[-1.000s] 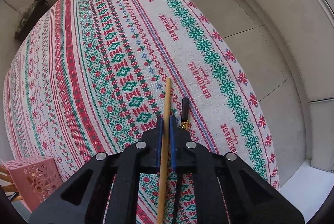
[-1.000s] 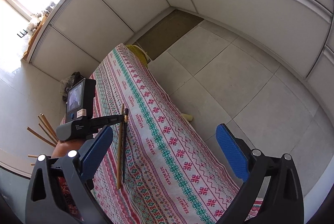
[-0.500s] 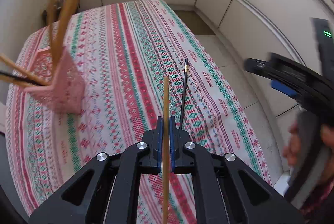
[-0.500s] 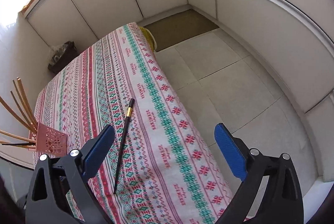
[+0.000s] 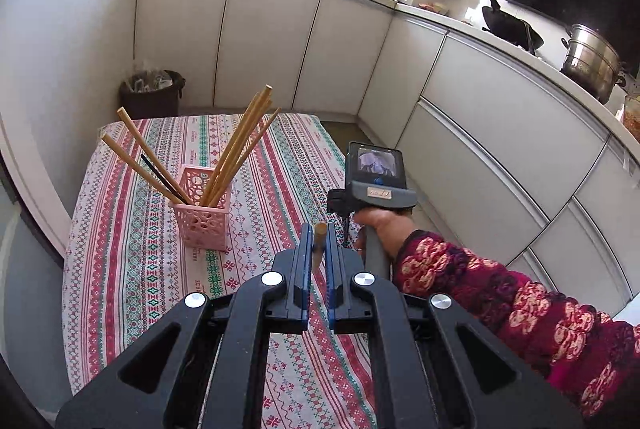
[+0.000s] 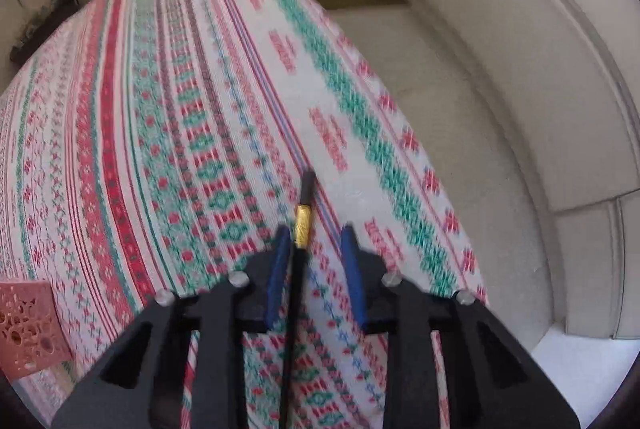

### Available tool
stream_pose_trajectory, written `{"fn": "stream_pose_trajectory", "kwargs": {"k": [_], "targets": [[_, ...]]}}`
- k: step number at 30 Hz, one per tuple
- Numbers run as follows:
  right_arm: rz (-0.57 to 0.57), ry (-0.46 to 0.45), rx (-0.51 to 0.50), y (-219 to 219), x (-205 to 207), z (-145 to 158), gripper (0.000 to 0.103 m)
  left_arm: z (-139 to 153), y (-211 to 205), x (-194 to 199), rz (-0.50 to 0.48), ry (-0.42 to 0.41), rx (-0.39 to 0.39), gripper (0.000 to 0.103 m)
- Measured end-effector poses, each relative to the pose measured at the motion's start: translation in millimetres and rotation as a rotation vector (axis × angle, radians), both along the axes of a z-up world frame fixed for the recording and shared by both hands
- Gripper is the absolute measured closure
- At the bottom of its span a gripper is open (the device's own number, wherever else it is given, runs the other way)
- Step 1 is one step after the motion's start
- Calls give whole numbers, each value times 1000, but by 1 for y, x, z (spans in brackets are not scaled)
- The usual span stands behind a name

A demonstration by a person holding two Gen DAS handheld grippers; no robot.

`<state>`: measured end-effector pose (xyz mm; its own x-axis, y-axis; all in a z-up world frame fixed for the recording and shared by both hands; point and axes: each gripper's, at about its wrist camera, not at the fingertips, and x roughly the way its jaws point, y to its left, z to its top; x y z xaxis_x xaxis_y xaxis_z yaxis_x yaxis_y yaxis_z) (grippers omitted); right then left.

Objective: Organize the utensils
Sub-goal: 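Lift the chopstick with the left gripper while the right gripper grasps the black pen, then carry chopstick and black pen over the pink holder and open both grippers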

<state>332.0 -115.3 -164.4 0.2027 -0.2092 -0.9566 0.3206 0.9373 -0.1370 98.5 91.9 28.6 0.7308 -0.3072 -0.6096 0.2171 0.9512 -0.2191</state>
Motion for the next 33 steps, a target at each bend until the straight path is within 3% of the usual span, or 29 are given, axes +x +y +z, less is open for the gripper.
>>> {"fn": "stream_pose_trajectory", "kwargs": {"k": [2, 7, 9, 12, 14, 20, 33], "targets": [[43, -8, -18, 11, -6, -3, 95, 8, 6, -10, 9, -20, -10, 98], [65, -129, 215, -4, -42, 10, 96, 23, 19, -26, 30, -66, -24, 98], [97, -209, 312, -12, -65, 26, 96, 26, 25, -31, 37, -80, -29, 98], [167, -335, 376, -16, -103, 58, 96, 33, 32, -41, 52, -109, -34, 98], [221, -416, 393, -14, -130, 81, 96, 36, 35, -45, 61, -121, -39, 98], [326, -549, 358, 8, -178, 138, 96, 43, 41, -50, 82, -145, -50, 98], [466, -646, 373, 37, -206, 222, 96, 47, 58, -42, 163, -145, -61, 98]]}}
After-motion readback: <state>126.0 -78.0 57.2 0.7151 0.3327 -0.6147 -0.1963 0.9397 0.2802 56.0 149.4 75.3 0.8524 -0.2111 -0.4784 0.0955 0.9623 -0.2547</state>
